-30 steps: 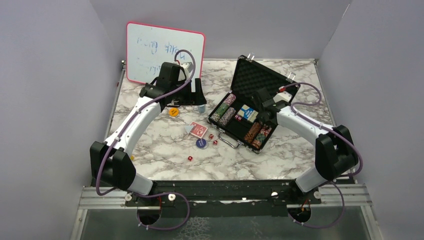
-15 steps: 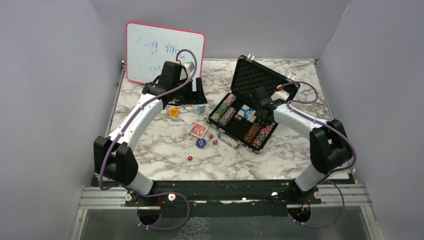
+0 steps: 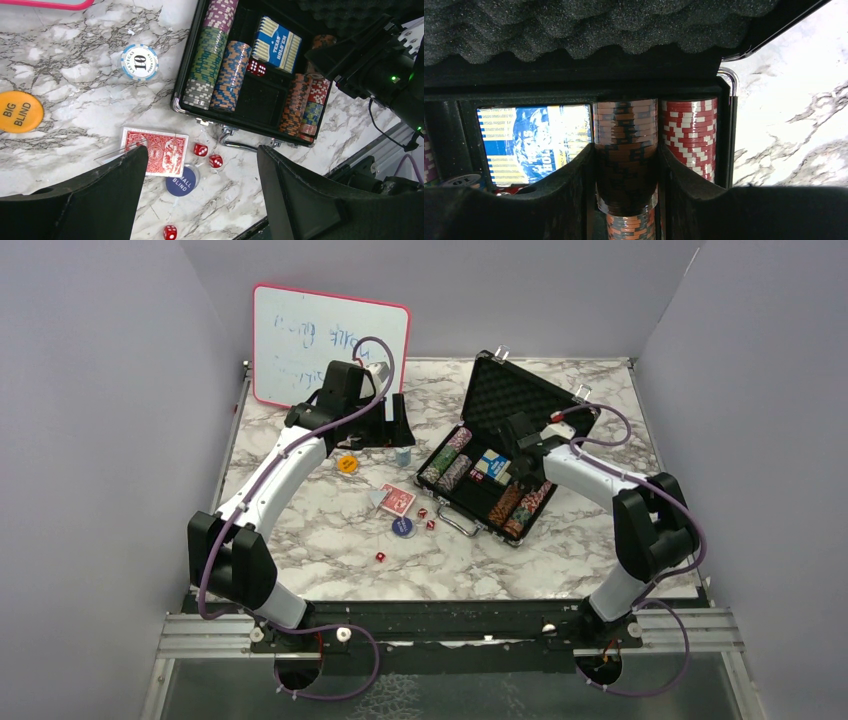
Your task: Pack up texas hold em set
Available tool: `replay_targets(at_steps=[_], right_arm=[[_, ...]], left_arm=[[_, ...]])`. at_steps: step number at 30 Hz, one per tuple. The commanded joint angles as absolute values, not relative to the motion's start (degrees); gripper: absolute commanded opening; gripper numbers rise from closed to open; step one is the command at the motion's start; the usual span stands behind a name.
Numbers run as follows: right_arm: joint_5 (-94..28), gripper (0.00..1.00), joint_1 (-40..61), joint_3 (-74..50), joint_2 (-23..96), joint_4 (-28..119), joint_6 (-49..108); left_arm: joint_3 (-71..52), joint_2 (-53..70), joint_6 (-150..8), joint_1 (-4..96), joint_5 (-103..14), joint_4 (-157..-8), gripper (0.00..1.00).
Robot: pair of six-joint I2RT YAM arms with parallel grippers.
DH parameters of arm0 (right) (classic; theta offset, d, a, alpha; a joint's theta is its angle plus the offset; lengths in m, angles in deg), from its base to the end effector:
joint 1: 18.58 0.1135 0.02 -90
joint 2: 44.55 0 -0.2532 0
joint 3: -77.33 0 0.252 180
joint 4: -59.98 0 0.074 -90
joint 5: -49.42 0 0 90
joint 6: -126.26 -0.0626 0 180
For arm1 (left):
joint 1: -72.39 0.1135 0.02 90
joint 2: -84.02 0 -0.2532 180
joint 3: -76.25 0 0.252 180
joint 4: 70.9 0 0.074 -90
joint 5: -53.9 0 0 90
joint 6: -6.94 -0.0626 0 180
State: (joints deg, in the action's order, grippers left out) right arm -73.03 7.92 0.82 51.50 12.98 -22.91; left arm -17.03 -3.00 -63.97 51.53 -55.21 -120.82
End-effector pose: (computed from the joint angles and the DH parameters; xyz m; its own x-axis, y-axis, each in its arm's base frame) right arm 0.3145 0.1193 0.1647 -0.5799 0.5206 -0.6267 0.6100 0.7874 0.0896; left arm 0.3232 -0.1451 0.3019 -0.7921 -0.0289 -0.6097 0.3161 0.8351 -0.4502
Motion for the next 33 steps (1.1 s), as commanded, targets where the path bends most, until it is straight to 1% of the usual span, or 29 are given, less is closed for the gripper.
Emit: replay_targets(at_steps=[1,4,6,7,10,16,20,23,26,33], right_arm=[[-71.12,0.34,7.52,-1.09,52.86,9.66,-24.65],[-70.63,0.41,7.52,-2.26,53.67,8.34,-24.27],[-70.91,0.52,7.52,-3.12,53.66,6.82,-24.62],[-71.21,0.56,7.52,-3.36,53.32,6.41,-24.52],[-72.51,0.65,7.52,-4.09,51.78,5.42,-24.20],[-74.00,0.67,7.52,-5.37,48.44,6.52,-19.97],[-70.16,0.66,7.52,-5.03,45.55,11.35,-13.03],[-62.05,0.66,7.60,-3.06,43.21,18.44,-4.47],[-53.76,0.65,7.90,-0.91,41.82,25.96,0.58],[-34.91,0.64,9.17,3.69,41.51,41.80,6.59]], left_arm=[[-17.86,-2.90,-63.73,51.43,-56.70,-120.49,0.82],[-17.70,-2.92,-63.73,51.42,-56.75,-120.36,0.82],[-17.68,-3.02,-63.68,51.46,-56.75,-120.38,0.82],[-17.76,-3.12,-63.65,51.47,-56.73,-120.44,0.82],[-18.06,-3.56,-63.64,51.47,-56.67,-120.43,0.82],[-18.47,-4.04,-63.55,51.43,-56.16,-120.41,0.82],[-17.57,-3.97,-63.99,51.47,-53.80,-120.36,0.82],[-16.15,-3.66,-64.69,51.47,-50.43,-120.09,0.82],[-12.91,-2.55,-65.28,51.53,-46.77,-118.51,0.83],[-2.65,-4.43,-65.48,51.43,-47.12,-105.05,0.79]])
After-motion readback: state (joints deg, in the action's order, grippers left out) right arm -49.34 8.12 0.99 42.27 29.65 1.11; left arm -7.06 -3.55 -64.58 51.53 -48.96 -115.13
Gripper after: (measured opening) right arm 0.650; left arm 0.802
